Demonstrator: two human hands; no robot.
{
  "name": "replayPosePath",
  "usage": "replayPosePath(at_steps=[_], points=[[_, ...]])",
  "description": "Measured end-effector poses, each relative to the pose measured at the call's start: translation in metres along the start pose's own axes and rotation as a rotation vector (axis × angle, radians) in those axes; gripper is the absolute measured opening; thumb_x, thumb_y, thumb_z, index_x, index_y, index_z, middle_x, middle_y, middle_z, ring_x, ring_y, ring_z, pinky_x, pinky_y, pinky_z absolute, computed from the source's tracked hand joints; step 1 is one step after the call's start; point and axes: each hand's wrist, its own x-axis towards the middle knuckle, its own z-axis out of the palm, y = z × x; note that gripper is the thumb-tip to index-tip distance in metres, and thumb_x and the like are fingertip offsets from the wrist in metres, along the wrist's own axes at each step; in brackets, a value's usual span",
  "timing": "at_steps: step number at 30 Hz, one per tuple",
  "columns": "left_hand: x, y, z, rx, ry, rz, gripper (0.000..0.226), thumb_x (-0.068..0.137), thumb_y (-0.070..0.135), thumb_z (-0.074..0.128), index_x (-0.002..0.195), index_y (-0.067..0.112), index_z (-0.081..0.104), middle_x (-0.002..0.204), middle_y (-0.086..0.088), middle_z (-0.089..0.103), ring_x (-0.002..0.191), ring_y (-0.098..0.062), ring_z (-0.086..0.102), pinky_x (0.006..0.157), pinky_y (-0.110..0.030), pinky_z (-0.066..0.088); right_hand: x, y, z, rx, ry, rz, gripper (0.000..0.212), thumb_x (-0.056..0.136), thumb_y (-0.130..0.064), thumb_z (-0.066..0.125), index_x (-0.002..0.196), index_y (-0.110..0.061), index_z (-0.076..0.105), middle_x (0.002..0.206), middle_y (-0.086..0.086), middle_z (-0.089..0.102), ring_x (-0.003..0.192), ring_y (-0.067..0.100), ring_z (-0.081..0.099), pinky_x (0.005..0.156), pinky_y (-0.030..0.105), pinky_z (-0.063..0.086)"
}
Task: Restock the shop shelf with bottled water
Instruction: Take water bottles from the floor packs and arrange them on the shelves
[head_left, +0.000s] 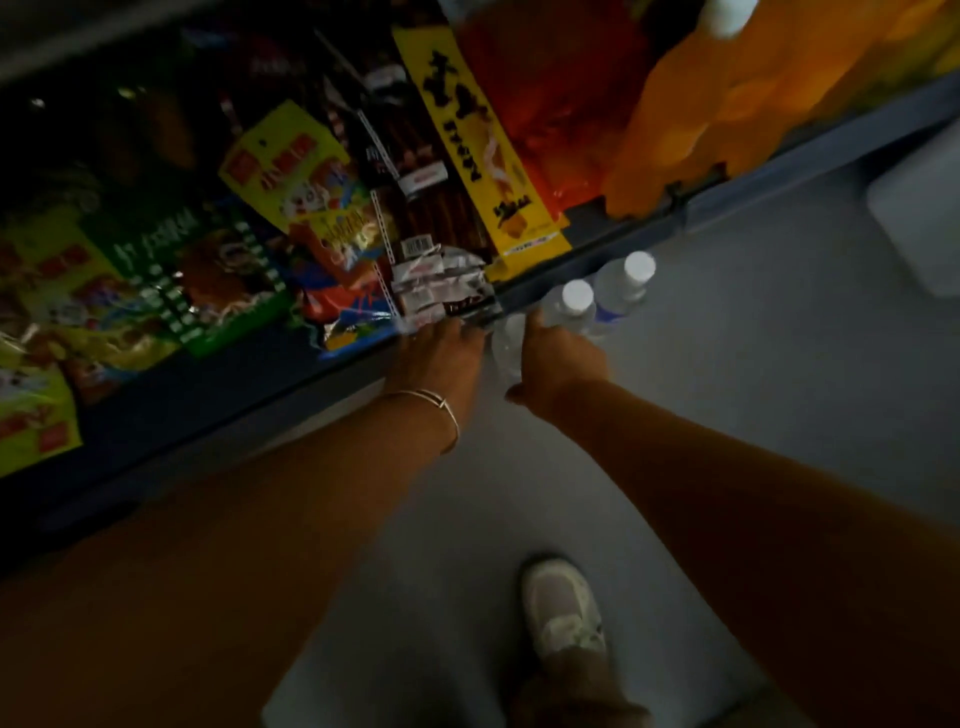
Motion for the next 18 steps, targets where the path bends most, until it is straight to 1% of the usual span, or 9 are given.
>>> replayPosePath(at_steps=[1,2,4,6,9,13,16,18], points=[[0.007,-0.002,0.009,-0.006,0.008,-0.005,0.052,0.086,-0.002,0.048,0.135,0.01,0.037,0.137,-0.014,0.038,0.128,-0.033,0.037,0.103,-0.043,0.034,0.009,0.001,0.007,0.063,0.007,0.016,0.09,0.079,-0.026,0.074,0.146,-0.013,0.015,0.133,0.014,0.051,0.12,0.034,0.052,0.091,0.043,0.045],[0.013,-0.004,0.018,-0.014,0.018,-0.01,0.052,0.086,-0.001,0.049,0.134,0.01,0.038,0.137,-0.014,0.038,0.128,-0.032,0.037,0.104,-0.043,0.034,0.016,0.002,0.013,0.128,0.025,0.034,0.09,0.076,-0.027,0.076,0.145,-0.015,0.018,0.132,0.013,0.052,0.12,0.033,0.052,0.091,0.043,0.045],[0.022,-0.008,0.031,-0.02,0.038,-0.018,0.052,0.084,-0.002,0.05,0.134,0.01,0.039,0.136,-0.015,0.038,0.128,-0.033,0.037,0.105,-0.044,0.036,0.029,0.005,0.023,0.255,0.088,0.061,0.082,0.073,-0.028,0.079,0.138,-0.02,0.031,0.129,0.01,0.055,0.118,0.032,0.053,0.09,0.043,0.046],[0.027,-0.01,0.04,-0.019,0.047,-0.018,0.053,0.084,-0.003,0.051,0.134,0.009,0.039,0.138,-0.016,0.036,0.129,-0.034,0.037,0.106,-0.044,0.035,0.035,0.007,0.032,0.33,0.142,0.07,0.075,0.07,-0.027,0.081,0.132,-0.022,0.038,0.126,0.008,0.057,0.117,0.031,0.054,0.09,0.043,0.046],[0.028,-0.01,0.048,-0.021,0.053,-0.02,0.051,0.086,-0.003,0.048,0.134,0.011,0.039,0.138,-0.015,0.038,0.129,-0.033,0.037,0.107,-0.044,0.034,0.038,0.007,0.041,0.353,0.208,0.075,0.076,0.07,-0.024,0.081,0.132,-0.023,0.038,0.127,0.008,0.056,0.118,0.03,0.053,0.092,0.045,0.047],[0.025,-0.013,0.053,-0.02,0.068,-0.035,0.053,0.086,-0.003,0.049,0.135,0.013,0.038,0.136,-0.013,0.04,0.128,-0.032,0.038,0.107,-0.043,0.035,0.029,0.004,0.052,0.332,0.25,0.032,0.075,0.074,-0.021,0.077,0.135,-0.019,0.034,0.133,0.009,0.051,0.119,0.031,0.052,0.09,0.042,0.047],[0.016,-0.016,0.046,-0.015,0.034,-0.032,0.056,0.084,-0.002,0.051,0.136,0.014,0.038,0.137,-0.012,0.039,0.13,-0.031,0.036,0.108,-0.043,0.033,0.015,0.003,0.053,0.318,0.261,0.019,0.067,0.074,-0.023,0.077,0.13,-0.019,0.039,0.128,0.008,0.056,0.116,0.029,0.055,0.088,0.039,0.047],[0.005,-0.018,0.034,0.004,-0.004,-0.03,0.06,0.082,-0.002,0.054,0.137,0.015,0.036,0.137,-0.011,0.038,0.13,-0.031,0.035,0.107,-0.043,0.032,-0.001,0.001,0.042,0.294,0.239,0.009,0.065,0.074,-0.026,0.077,0.128,-0.019,0.04,0.126,0.007,0.057,0.115,0.028,0.055,0.088,0.039,0.047]])
